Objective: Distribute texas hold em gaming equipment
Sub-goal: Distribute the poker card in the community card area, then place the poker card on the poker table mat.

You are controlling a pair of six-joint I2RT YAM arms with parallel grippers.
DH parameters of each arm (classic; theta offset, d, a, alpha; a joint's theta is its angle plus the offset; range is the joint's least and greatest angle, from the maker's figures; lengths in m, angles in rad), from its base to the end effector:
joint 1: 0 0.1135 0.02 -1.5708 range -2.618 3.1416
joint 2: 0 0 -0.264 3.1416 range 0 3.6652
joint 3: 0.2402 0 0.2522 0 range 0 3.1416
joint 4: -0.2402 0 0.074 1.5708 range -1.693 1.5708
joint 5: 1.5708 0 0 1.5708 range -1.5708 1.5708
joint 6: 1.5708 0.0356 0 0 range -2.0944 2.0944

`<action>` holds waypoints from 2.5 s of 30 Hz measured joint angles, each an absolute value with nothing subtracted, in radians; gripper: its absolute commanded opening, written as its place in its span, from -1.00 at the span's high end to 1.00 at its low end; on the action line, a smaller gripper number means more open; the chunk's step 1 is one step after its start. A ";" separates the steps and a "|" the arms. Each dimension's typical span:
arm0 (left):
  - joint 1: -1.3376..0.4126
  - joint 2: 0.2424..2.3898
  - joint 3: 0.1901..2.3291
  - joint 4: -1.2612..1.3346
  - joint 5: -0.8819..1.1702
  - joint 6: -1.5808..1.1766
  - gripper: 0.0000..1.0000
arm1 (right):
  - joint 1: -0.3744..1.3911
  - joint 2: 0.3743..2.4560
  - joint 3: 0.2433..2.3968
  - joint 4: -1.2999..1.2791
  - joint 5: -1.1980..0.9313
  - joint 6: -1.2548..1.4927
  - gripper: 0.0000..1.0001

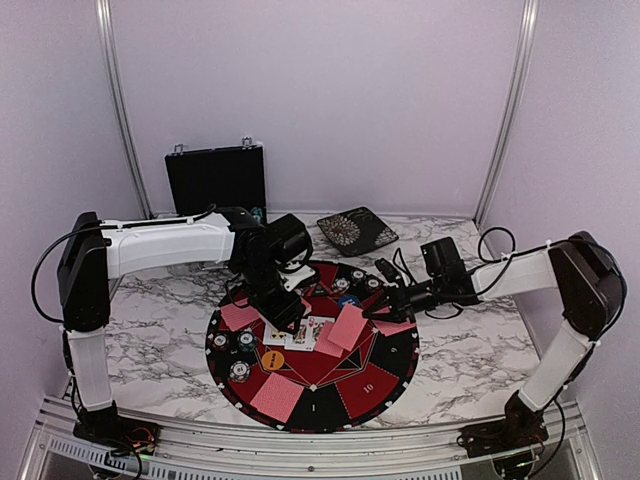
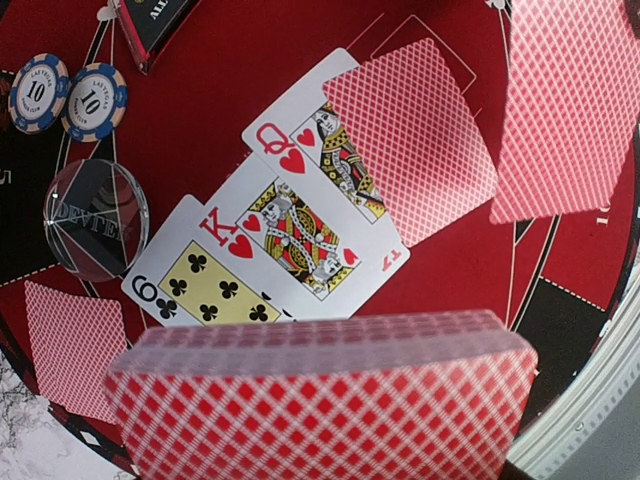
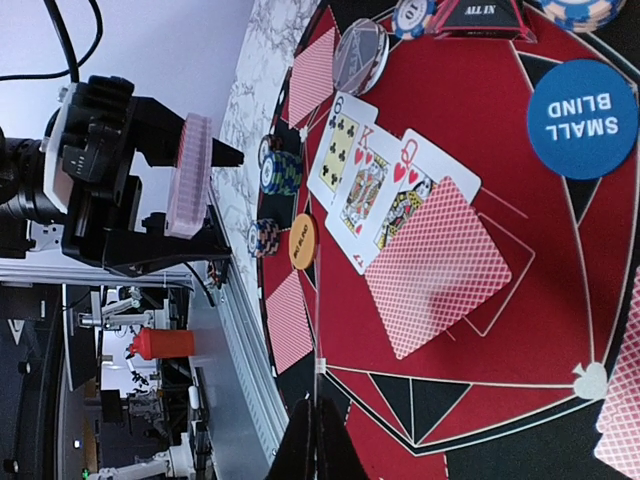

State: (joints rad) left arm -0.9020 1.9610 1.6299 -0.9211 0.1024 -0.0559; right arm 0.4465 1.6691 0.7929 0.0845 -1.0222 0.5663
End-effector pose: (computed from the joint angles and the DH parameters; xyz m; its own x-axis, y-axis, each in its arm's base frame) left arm 0.2488 -0.3207 0.2309 -0.6326 0.7109 -0.3073 0.7662 0.6324 -0.1144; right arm 0.2700 0.1629 0.1606 -0.9525 -0.1458 -0.2672 -0.3020 0.3433 0.8893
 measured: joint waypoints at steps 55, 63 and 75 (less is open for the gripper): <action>-0.906 1.961 1.626 -0.918 0.104 -0.064 0.31 | 0.556 1.749 0.959 -0.273 -0.638 0.335 0.00; -0.914 1.961 1.614 -0.916 0.104 -0.068 0.31 | 0.560 1.730 0.966 -0.315 -0.544 0.336 -0.10; -0.985 1.961 1.614 -0.913 0.073 -0.106 0.31 | 0.486 1.485 0.891 -0.206 -0.397 0.463 -0.40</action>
